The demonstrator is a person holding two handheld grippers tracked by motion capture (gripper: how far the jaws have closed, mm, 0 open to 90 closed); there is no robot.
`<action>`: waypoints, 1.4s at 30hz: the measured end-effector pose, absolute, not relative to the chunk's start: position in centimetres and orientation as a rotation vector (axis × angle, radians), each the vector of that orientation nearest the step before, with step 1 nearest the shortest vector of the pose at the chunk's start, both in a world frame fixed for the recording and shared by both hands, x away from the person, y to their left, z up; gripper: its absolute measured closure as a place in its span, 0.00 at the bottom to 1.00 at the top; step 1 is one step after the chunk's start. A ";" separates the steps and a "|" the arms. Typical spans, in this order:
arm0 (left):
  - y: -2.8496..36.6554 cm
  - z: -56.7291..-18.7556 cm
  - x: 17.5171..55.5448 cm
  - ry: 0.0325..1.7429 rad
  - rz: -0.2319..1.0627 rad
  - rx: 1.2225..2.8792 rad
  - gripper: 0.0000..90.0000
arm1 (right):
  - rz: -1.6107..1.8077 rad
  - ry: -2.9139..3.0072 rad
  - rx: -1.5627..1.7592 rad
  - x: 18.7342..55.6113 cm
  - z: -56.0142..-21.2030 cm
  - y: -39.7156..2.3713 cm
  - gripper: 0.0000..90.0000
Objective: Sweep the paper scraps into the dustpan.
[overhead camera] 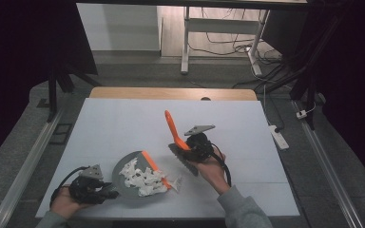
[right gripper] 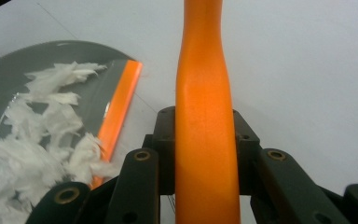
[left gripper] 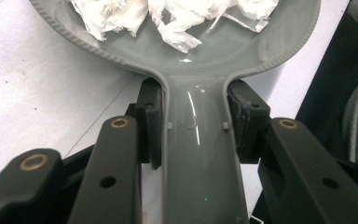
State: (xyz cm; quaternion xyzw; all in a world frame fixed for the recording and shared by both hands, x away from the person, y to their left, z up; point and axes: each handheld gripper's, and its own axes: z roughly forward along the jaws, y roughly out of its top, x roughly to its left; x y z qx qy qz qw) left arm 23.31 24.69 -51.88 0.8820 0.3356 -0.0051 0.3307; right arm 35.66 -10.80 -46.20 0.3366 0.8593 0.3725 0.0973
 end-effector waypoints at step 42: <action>25.4 -51.4 21.6 0.792 -0.036 2.360 0.68 | 1.037 2.579 1.035 33.4 -48.0 -11.9 0.78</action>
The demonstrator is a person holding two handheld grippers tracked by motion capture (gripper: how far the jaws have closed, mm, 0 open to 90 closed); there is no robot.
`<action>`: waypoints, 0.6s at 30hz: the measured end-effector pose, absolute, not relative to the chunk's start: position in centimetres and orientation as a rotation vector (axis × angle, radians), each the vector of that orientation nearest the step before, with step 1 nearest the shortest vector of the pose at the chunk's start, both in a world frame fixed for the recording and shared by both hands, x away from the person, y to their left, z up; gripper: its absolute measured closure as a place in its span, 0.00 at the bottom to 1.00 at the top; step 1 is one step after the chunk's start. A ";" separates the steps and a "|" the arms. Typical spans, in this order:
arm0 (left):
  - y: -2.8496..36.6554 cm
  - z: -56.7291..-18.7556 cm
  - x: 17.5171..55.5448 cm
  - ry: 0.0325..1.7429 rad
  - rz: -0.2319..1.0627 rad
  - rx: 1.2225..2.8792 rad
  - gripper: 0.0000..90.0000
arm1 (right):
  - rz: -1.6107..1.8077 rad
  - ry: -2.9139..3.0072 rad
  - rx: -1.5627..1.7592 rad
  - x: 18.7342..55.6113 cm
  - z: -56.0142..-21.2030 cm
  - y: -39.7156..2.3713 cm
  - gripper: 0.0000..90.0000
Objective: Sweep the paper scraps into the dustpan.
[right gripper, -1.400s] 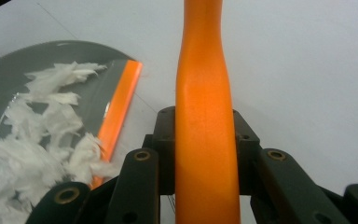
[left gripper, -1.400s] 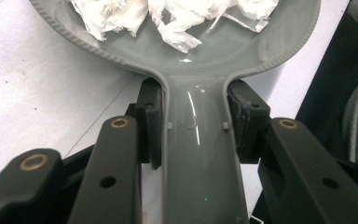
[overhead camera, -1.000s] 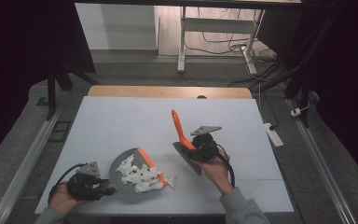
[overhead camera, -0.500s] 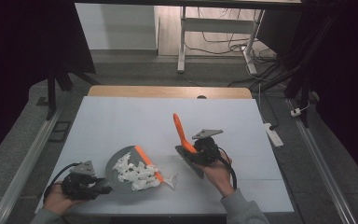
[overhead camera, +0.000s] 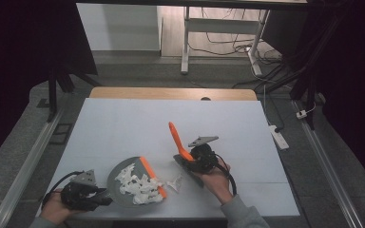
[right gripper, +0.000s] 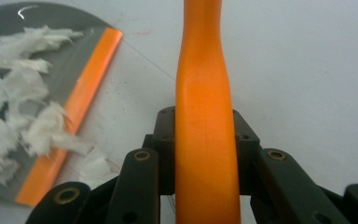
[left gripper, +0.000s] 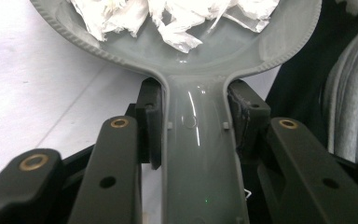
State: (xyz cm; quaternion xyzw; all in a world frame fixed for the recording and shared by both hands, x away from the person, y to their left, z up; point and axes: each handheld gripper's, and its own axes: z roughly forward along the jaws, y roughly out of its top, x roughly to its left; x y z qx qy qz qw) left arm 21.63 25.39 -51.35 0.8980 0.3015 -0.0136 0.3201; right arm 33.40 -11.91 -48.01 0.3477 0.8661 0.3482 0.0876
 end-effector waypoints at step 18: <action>23.1 -51.5 21.7 0.775 -0.016 2.385 0.68 | 1.022 2.669 0.957 32.1 -48.9 -7.1 0.78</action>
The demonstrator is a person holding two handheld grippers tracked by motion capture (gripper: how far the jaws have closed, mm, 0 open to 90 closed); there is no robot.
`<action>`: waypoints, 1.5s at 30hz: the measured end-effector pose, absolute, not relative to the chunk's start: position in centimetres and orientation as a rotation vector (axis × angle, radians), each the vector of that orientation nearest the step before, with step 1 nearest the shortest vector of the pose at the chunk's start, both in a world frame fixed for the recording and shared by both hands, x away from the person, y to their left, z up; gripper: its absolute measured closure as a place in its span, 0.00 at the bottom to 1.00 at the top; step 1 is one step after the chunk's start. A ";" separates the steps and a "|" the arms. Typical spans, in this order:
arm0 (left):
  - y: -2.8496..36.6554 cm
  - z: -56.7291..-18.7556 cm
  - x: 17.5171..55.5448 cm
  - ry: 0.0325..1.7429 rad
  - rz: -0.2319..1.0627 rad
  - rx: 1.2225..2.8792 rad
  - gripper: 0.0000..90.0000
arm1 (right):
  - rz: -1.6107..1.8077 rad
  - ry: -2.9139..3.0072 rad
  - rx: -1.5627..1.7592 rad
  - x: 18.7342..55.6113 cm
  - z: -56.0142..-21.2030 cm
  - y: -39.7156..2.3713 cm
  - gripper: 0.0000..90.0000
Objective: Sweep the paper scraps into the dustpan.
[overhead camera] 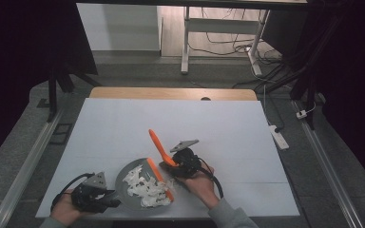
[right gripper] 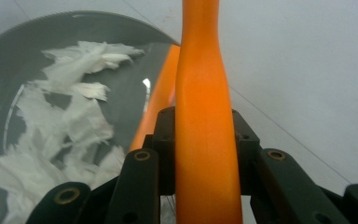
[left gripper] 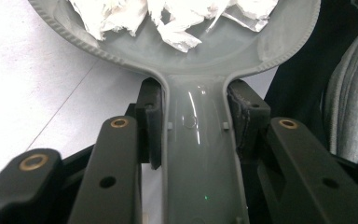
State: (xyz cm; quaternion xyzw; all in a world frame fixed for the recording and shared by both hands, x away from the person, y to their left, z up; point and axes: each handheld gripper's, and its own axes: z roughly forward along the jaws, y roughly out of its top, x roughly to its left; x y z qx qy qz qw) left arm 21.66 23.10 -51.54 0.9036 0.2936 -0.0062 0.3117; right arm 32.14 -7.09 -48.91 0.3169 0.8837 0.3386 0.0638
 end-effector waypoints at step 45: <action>23.1 -52.1 22.4 0.860 -0.021 2.233 0.68 | 1.329 2.485 0.982 33.3 -44.6 -7.3 0.78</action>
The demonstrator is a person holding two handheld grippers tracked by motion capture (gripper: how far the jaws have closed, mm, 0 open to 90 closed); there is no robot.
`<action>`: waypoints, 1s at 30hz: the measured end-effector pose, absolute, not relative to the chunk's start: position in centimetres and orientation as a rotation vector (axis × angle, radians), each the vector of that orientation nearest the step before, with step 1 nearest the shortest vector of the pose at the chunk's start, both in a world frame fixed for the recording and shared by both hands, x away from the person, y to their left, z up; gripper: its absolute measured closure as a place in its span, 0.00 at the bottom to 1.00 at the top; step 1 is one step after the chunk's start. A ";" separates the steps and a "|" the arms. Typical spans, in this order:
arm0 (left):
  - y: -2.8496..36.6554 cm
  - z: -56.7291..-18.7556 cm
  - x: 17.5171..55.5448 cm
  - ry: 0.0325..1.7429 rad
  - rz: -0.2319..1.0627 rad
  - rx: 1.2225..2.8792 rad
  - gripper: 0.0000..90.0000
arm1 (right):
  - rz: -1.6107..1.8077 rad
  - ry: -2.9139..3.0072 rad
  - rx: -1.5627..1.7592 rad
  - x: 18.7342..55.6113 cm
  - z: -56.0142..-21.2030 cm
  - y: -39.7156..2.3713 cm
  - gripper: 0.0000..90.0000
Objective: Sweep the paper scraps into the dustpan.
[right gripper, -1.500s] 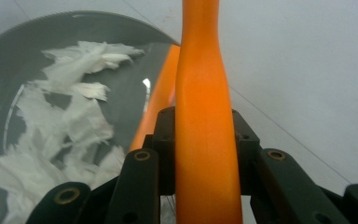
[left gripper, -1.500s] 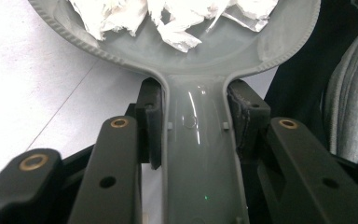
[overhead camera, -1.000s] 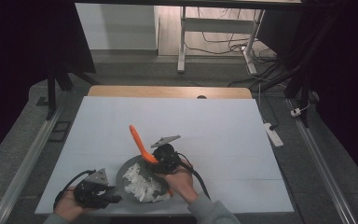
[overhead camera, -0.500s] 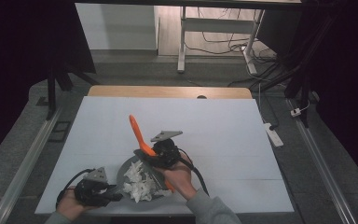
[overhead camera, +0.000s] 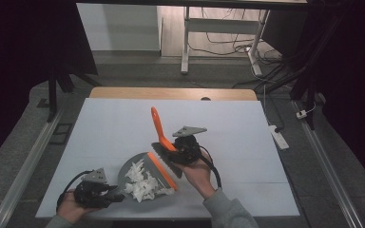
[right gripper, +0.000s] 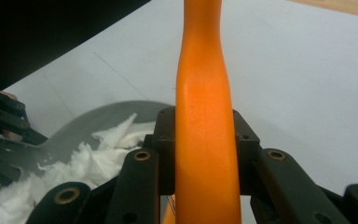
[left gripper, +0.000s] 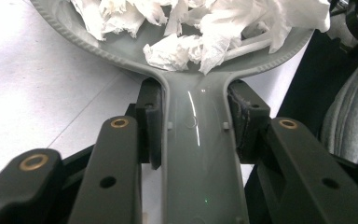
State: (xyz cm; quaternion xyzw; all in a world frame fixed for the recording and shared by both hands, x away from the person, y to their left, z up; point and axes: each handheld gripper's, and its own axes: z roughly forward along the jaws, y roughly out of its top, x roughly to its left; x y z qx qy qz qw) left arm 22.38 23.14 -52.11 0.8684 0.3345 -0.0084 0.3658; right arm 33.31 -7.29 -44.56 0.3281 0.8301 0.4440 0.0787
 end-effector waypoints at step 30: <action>23.8 -51.1 22.7 1.020 0.091 2.126 0.68 | 1.338 2.426 1.044 33.1 -44.4 -14.8 0.78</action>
